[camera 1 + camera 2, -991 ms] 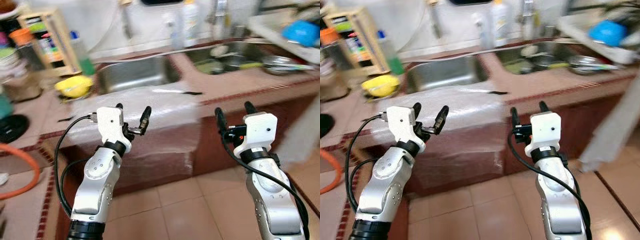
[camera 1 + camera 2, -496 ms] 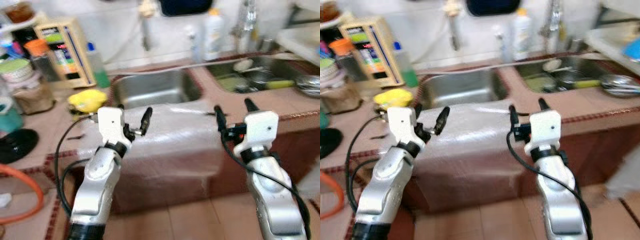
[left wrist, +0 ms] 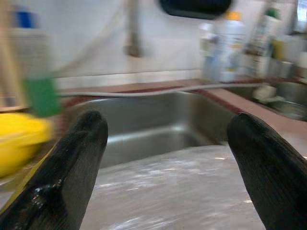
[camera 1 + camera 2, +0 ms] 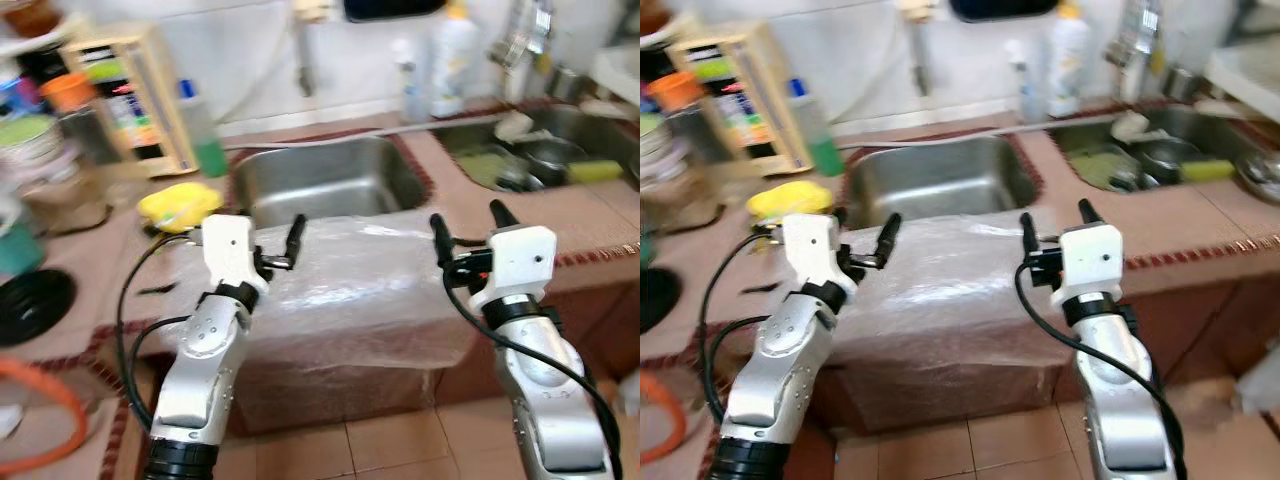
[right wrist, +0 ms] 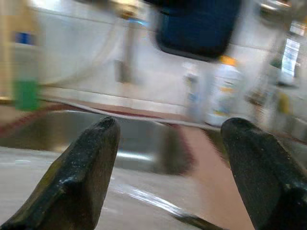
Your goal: Kitchen organization
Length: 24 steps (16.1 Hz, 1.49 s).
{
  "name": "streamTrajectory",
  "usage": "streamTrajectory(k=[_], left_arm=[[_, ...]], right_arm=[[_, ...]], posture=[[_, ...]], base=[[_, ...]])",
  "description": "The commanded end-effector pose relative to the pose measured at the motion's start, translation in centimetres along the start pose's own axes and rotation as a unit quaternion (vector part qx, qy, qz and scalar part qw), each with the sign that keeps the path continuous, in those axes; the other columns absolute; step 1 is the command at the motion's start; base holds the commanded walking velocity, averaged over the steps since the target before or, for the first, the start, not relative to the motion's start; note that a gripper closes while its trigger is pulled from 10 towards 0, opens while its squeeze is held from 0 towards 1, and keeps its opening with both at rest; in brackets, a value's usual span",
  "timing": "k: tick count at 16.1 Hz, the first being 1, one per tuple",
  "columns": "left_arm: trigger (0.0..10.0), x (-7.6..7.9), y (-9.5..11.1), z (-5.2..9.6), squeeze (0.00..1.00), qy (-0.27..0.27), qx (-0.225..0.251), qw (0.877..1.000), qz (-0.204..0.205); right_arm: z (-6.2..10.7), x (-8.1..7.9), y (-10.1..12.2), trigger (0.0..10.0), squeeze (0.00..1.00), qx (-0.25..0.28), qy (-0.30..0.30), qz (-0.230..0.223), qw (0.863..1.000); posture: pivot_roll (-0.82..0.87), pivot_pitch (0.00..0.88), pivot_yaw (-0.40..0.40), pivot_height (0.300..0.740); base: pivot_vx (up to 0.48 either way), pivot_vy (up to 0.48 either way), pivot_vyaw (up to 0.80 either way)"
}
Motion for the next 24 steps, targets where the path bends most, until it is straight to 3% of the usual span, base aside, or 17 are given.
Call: streamTrajectory(k=[1,5,16,24], left_arm=[[10.0,-0.3,-0.1,0.1,0.0,0.013,0.002,1.0,-0.002],[10.0,0.0,-0.3,0.0,0.0,0.023,0.006,1.0,0.008],[10.0,-0.7,-0.2,-0.2,0.0,0.025,0.006,1.0,0.007],[10.0,-0.9,0.3,-0.5,0.0,0.026,0.014,1.0,0.006]], right_arm=[[-0.2,-0.2,0.4,10.0,0.0,0.006,0.013,0.002,1.0],[-1.0,-0.3,0.8,10.0,0.0,0.011,0.037,0.013,0.999],[-0.6,-0.9,0.7,10.0,0.0,0.008,0.033,0.005,0.999],[-0.9,-1.1,0.8,10.0,0.0,0.015,0.025,-0.001,1.0]], posture=[[-0.05,0.0,0.063,0.74],[-0.05,0.0,0.028,0.74],[-0.05,0.0,0.055,0.74],[-0.04,0.0,0.061,0.74]], base=[[0.0,0.0,0.0],[0.0,0.0,0.0],[0.0,-0.426,0.0],[0.0,0.0,0.14]])
Point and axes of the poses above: a point about 5 cm out from each wrist's last joint towards the gripper, its own z axis pointing back from the gripper into the wrist, its own y axis along the axis of the wrist's last joint, x = y × z, the point moved 3 cm from there along -z, pointing out of the wrist towards the gripper, and after that the axes turned 3 degrees about z, right-handed, at the moved point
